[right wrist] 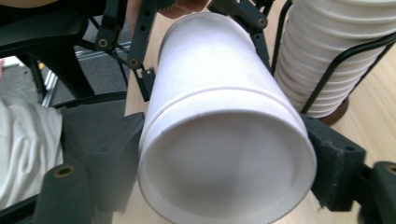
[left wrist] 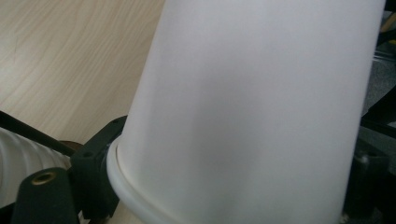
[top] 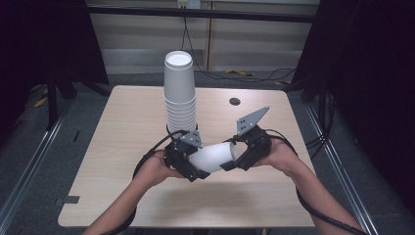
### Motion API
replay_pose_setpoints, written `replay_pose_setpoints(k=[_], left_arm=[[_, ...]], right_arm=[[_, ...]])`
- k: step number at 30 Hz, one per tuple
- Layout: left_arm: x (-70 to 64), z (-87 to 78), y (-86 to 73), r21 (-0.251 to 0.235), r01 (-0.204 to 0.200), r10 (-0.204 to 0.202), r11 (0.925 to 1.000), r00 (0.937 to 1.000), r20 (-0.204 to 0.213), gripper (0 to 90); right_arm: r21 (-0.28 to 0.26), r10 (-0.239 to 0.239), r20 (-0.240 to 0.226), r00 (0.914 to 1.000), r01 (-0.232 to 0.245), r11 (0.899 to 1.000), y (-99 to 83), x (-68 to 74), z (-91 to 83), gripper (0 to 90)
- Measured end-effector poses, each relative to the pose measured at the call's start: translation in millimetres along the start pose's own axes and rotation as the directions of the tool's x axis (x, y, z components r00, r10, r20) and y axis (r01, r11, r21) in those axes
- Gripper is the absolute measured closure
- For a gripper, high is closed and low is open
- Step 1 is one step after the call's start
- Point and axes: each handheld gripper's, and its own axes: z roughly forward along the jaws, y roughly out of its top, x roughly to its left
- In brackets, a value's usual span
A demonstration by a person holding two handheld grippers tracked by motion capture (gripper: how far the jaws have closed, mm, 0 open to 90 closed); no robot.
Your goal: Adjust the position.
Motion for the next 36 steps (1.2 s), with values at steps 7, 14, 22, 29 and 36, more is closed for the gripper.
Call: replay_pose_setpoints(k=[7,14,22,29,36], left_arm=[[0.1,-1.9,1.5,0.021,0.007,-0.007,0.9998,0.9999,-0.013,14.7],[-1.0,-0.8,3.0,0.068,0.007,-0.005,0.9977,0.9996,-0.028,14.5],[-3.4,1.8,6.6,0.123,-0.010,0.016,0.9924,0.9989,-0.044,14.3],[-4.3,4.7,8.7,0.159,-0.025,0.032,0.9870,0.9985,-0.044,14.3],[-5.9,6.7,10.8,0.183,-0.034,0.043,0.9826,0.9981,-0.043,14.1]], right_arm=[[0.028,0.000,0.032,0.9995,-0.001,1.000,2.3,-0.1,0.2,16.3],[0.110,-0.017,0.049,0.9986,0.012,0.994,5.9,2.5,-0.9,14.5],[0.222,-0.043,0.065,0.9970,0.027,0.975,14.1,3.9,-2.0,14.1],[0.334,-0.039,0.068,0.9969,0.014,0.943,21.7,7.1,0.5,13.5],[0.423,-0.065,0.081,0.9946,0.025,0.906,25.2,8.8,7.8,13.8]])
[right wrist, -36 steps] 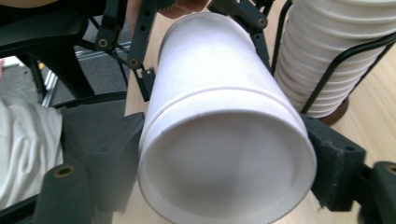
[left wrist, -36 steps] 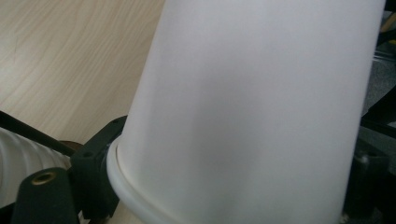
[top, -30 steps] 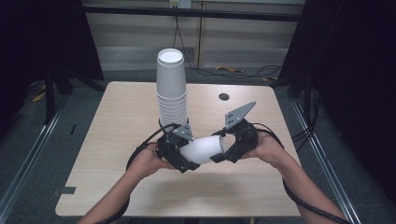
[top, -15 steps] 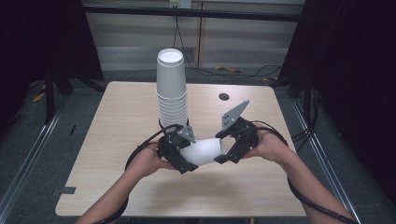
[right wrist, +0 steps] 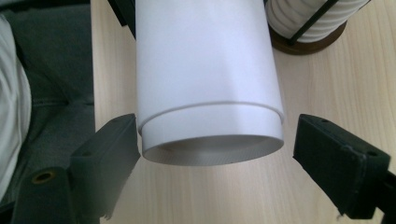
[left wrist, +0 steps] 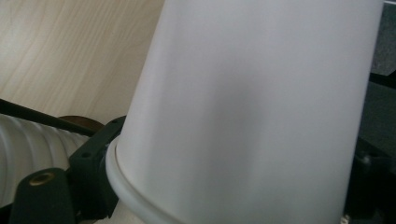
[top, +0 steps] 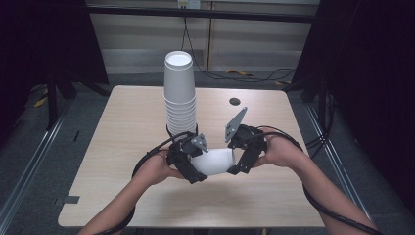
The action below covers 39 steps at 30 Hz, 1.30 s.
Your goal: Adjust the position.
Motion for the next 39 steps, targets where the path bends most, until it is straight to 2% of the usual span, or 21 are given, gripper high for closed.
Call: replay_pose_setpoints(k=[3,7,8,12,13,14,16,19,21,22,23,27,29,31,35,39], left_arm=[[-0.7,0.5,1.0,0.009,-0.010,0.010,0.9999,0.9999,0.004,14.1],[-2.0,1.9,1.3,0.011,-0.012,0.012,0.9999,0.9999,0.005,14.1],[-1.9,2.1,1.4,0.017,-0.015,0.015,0.9997,0.9999,0.005,14.1],[-2.7,3.9,1.9,0.027,-0.024,0.024,0.9993,0.9997,0.009,14.0],[-3.0,4.2,2.0,0.031,-0.026,0.026,0.9992,0.9996,0.006,14.0],[-3.9,4.5,1.9,0.032,-0.018,0.018,0.9993,0.9998,0.008,14.0],[-4.1,4.8,1.9,0.034,-0.028,0.027,0.9991,0.9996,0.007,14.0],[-4.2,5.3,2.0,0.039,-0.032,0.032,0.9987,0.9995,0.008,14.0],[-4.5,5.4,2.3,0.048,-0.033,0.033,0.9983,0.9994,0.011,14.0],[-5.6,6.0,2.2,0.036,-0.018,0.017,0.9992,0.9998,0.012,14.0],[-5.3,6.1,2.4,0.034,-0.027,0.027,0.9990,0.9995,0.014,14.0],[-5.8,7.0,3.3,0.042,-0.027,0.027,0.9988,0.9996,0.014,14.0],[-5.5,7.2,4.0,0.047,-0.035,0.034,0.9983,0.9993,0.014,14.0],[-4.9,6.6,4.6,0.063,-0.045,0.044,0.9970,0.9989,0.016,14.0],[-4.4,5.9,4.5,0.076,-0.054,0.053,0.9957,0.9985,0.012,14.0],[-5.7,5.0,5.4,0.064,-0.045,0.045,0.9970,0.9990,0.000,13.8]], right_arm=[[0.039,-0.018,0.002,0.9998,0.018,0.999,3.4,1.1,2.2,14.3],[0.071,-0.064,0.006,0.9979,0.064,0.995,7.4,2.8,4.5,15.7],[0.092,-0.060,0.004,0.9982,0.059,0.994,8.8,4.3,5.5,15.7],[0.134,-0.094,0.015,0.9954,0.091,0.987,12.3,6.1,8.9,16.5],[0.152,-0.088,0.019,0.9960,0.084,0.985,13.2,7.7,9.4,16.7],[0.155,-0.103,0.017,0.9945,0.099,0.983,13.9,8.1,10.2,17.7],[0.157,-0.113,0.013,0.9935,0.110,0.981,14.7,8.1,10.9,18.0],[0.179,-0.099,0.014,0.9950,0.095,0.979,14.6,10.5,12.5,18.0],[0.183,-0.115,0.017,0.9932,0.110,0.977,14.8,10.1,14.4,18.1],[0.193,-0.106,0.015,0.9943,0.101,0.976,14.9,11.4,14.2,18.4],[0.188,-0.122,0.013,0.9924,0.118,0.975,15.0,11.3,14.7,18.8],[0.186,-0.140,0.011,0.9901,0.135,0.973,16.0,11.7,15.8,19.7],[0.185,-0.137,0.006,0.9906,0.133,0.974,16.4,12.8,16.5,21.5],[0.178,-0.155,0.005,0.9879,0.152,0.972,16.7,12.9,17.0,23.4],[0.173,-0.163,0.006,0.9867,0.159,0.972,15.7,14.1,19.2,25.9],[0.182,-0.162,0.010,0.9868,0.157,0.971,14.3,14.5,22.0,26.6]])
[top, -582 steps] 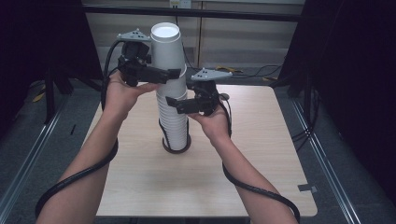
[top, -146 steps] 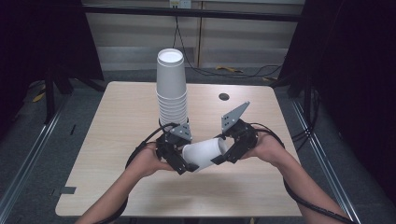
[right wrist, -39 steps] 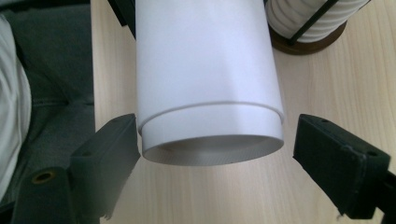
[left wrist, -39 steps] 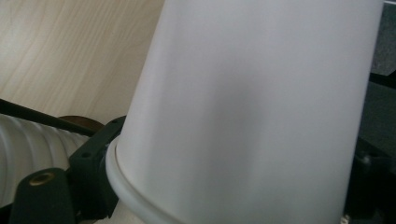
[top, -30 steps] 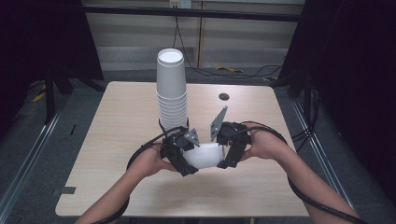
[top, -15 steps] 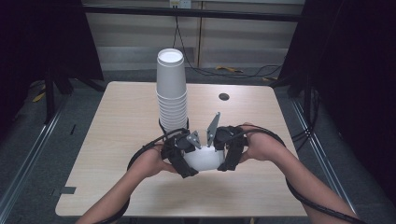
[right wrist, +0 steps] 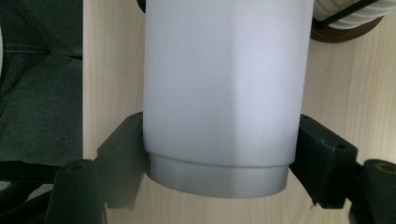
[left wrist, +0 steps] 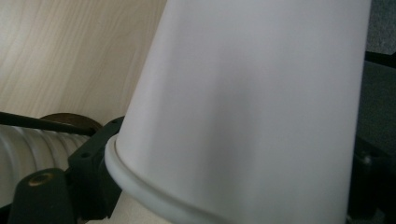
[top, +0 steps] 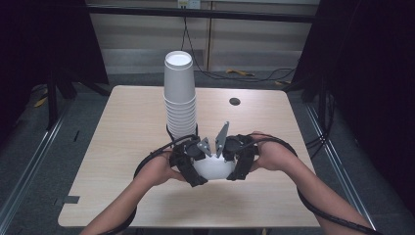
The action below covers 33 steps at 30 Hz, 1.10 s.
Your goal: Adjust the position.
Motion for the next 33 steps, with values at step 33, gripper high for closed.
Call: replay_pose_setpoints(k=[33], left_arm=[[7.3,-9.8,-5.6,-0.125,-0.004,0.007,0.9921,0.9997,0.025,0.0]], right_arm=[[-0.098,0.039,-0.003,0.9992,-0.039,0.994,-14.1,-1.1,5.0,27.5]])
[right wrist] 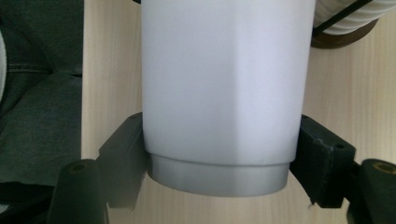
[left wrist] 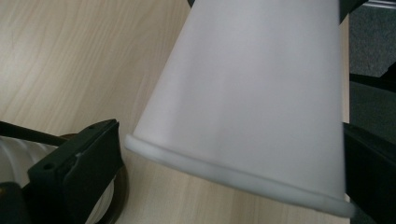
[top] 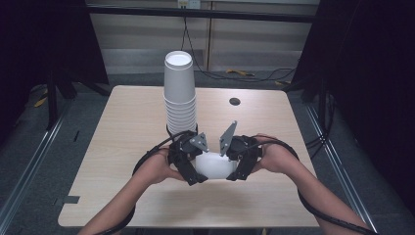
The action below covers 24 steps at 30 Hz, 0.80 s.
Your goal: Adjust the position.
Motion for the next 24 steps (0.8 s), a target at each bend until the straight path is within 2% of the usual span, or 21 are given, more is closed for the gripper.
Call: replay_pose_setpoints(k=[2,4,13,18,24], left_arm=[[-0.1,-1.7,-0.3,-0.017,0.001,-0.001,0.9999,1.0000,0.005,0.0],[0.3,-3.2,-0.7,-0.034,0.002,-0.001,0.9994,1.0000,0.007,0.0],[4.1,-8.0,-7.1,-0.103,0.042,-0.041,0.9938,0.9991,0.014,0.0],[5.5,-7.5,-9.8,-0.115,0.058,-0.055,0.9917,0.9980,0.031,0.0],[7.0,-6.6,-11.6,-0.149,0.080,-0.074,0.9857,0.9962,0.046,0.0]], right_arm=[[-0.016,0.006,-0.011,0.9999,-0.006,1.000,-1.3,-0.5,-0.2,27.5],[-0.036,0.013,0.004,0.9999,-0.013,0.999,-2.8,-1.3,-1.0,27.5],[-0.109,0.043,-0.008,0.9991,-0.043,0.993,-13.4,-2.7,-4.1,27.4],[-0.172,0.058,-0.019,0.9981,-0.060,0.983,-19.3,-5.0,-5.7,27.3],[-0.223,0.066,-0.022,0.9975,-0.070,0.972,-22.6,-5.7,-7.0,27.2]])
